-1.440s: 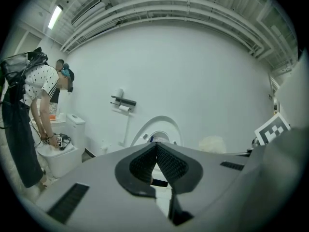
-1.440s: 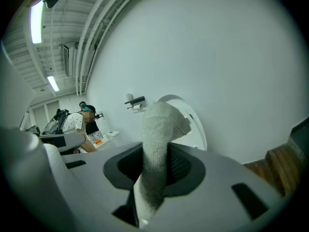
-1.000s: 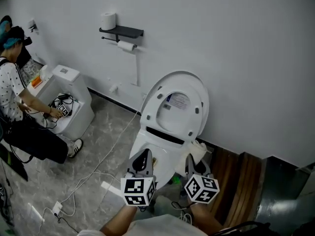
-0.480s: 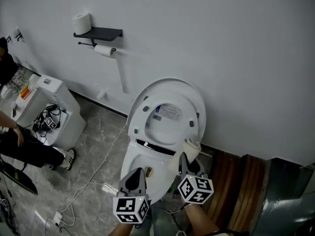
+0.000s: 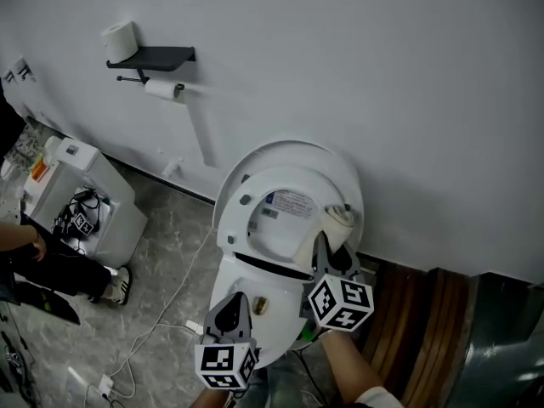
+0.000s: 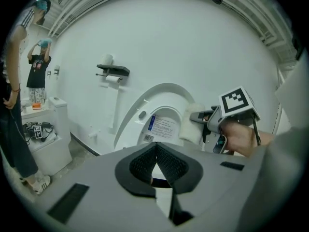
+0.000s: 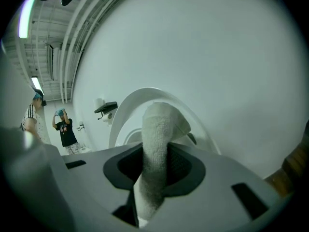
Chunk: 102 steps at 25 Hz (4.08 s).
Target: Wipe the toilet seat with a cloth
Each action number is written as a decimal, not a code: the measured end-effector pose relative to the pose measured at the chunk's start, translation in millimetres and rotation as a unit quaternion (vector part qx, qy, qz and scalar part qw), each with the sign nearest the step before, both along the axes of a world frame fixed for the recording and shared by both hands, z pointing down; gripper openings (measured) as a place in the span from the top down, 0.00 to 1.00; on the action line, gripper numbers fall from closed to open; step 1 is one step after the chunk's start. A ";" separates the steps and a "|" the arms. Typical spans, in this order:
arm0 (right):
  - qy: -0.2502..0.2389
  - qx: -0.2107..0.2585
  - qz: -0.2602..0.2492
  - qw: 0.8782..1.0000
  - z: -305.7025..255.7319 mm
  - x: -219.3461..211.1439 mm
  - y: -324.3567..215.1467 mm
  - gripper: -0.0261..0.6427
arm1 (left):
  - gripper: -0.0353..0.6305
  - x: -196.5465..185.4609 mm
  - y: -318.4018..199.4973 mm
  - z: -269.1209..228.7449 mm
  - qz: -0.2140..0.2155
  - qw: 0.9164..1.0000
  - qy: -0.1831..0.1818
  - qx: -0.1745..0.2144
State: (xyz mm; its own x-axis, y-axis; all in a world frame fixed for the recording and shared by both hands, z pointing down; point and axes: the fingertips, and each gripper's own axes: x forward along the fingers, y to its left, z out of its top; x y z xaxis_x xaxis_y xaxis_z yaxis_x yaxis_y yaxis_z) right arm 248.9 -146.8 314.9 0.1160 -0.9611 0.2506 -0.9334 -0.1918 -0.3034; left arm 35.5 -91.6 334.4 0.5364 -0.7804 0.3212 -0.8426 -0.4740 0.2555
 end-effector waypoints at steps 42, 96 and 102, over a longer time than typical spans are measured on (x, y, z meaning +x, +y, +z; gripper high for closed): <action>0.007 0.006 0.087 0.996 127.8 58.6 58.7 0.81 | 0.93 7.5 29.1 102.5 -0.002 0.999 -0.003 -0.043; 0.132 -0.028 0.067 0.989 272.1 -31.6 56.4 0.81 | 0.93 -64.5 21.2 184.3 -0.049 0.996 -0.004 -0.074; 0.141 -0.038 0.047 0.988 268.6 -54.6 46.3 0.81 | 0.93 -90.3 12.6 169.1 -0.070 0.995 -0.005 -0.072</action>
State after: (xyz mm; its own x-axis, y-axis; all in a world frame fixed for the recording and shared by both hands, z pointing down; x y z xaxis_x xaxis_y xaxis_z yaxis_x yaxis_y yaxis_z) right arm 194.3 -100.4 583.5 0.2792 -0.9226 0.2662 -0.9558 -0.2936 -0.0152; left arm -54.8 -79.0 503.5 0.4224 -0.7927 0.4395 -0.9004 -0.3114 0.3037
